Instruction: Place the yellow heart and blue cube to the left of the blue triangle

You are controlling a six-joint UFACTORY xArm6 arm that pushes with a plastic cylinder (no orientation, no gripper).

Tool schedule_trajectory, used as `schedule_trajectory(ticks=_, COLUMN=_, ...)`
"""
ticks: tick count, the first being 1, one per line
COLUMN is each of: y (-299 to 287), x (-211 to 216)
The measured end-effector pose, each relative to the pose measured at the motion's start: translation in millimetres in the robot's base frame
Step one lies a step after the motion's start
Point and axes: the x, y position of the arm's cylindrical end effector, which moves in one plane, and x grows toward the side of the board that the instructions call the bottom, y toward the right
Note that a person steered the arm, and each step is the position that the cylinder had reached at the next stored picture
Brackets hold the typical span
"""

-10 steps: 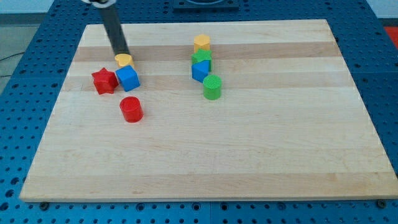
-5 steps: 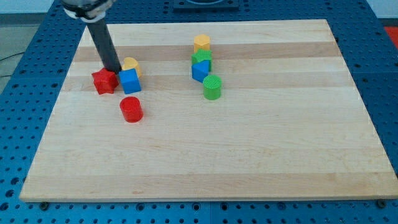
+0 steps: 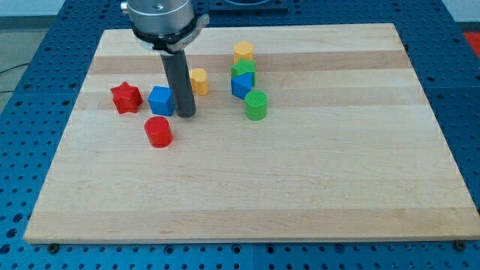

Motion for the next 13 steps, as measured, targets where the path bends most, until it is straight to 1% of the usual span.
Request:
schedule_trajectory(ticks=1, y=-43, x=0)
schedule_trajectory(ticks=2, y=-52, x=-8)
schedule_trajectory(ticks=3, y=-55, x=-36)
schedule_trajectory(ticks=4, y=-54, x=-76)
schedule_trajectory(ticks=5, y=-38, x=-109)
schedule_trajectory(ticks=6, y=-9, x=-104)
schedule_trajectory(ticks=7, y=16, x=-76)
schedule_trajectory(ticks=8, y=20, x=-69)
schedule_trajectory(ticks=9, y=9, x=-86)
schedule_trajectory(ticks=10, y=-49, x=-120)
schedule_trajectory(ticks=11, y=-131, x=-139)
schedule_trajectory(ticks=12, y=-147, x=-106)
schedule_trajectory(ticks=13, y=-128, x=-101)
